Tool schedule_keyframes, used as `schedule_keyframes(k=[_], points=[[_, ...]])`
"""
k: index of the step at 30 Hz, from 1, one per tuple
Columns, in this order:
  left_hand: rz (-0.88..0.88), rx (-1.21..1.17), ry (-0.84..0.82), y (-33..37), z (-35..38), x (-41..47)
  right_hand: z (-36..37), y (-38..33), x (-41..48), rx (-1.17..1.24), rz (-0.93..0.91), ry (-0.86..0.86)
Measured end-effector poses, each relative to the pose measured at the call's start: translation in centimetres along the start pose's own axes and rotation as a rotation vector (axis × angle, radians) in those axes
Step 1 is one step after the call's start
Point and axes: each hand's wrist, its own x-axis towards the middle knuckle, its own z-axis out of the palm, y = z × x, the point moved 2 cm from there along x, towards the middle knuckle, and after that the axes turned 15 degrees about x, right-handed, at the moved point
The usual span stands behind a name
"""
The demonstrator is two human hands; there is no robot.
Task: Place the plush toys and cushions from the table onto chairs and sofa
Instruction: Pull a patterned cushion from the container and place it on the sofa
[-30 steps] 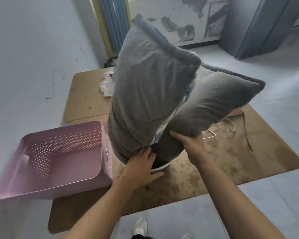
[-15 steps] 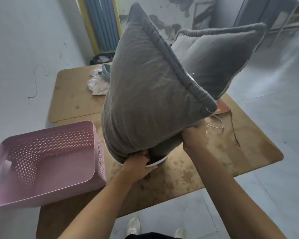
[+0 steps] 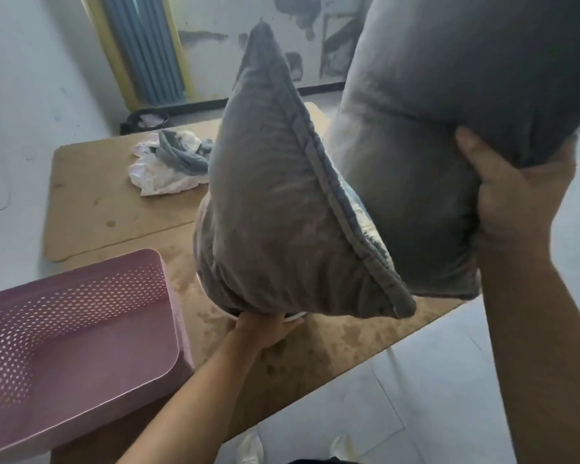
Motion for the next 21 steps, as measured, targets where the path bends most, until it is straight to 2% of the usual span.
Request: schedule_keyframes(k=[3,4,6,8,15,21], points=[[0.058,0.001,-0.037,0.4,-0.6,0.0,-3.9,-2.6,-0.1,0.063,-0.065,0.085],[0.105,0.038,0.000,0.6,-0.8,-0.2,-5.1,-3.0,-0.8,0.079,-0.063,0.121],[0.229,0.094,0.213,0.8,-1.4,-0.5,-7.0,-3.8,-3.3,0.091,-0.066,0.231],[0.284,0.122,0.277,0.5,-0.3,-0.8,-9.0,-4.2,-6.7,0.094,-0.064,0.367],[0.177,0.000,0.449,-0.1,1.2,-2.8,-17.3,-4.9,-17.3,-0.016,-0.062,0.716],[0.063,-0.035,0.375,0.4,1.5,-4.1,-23.6,-6.5,-24.3,-0.083,-0.049,0.865]])
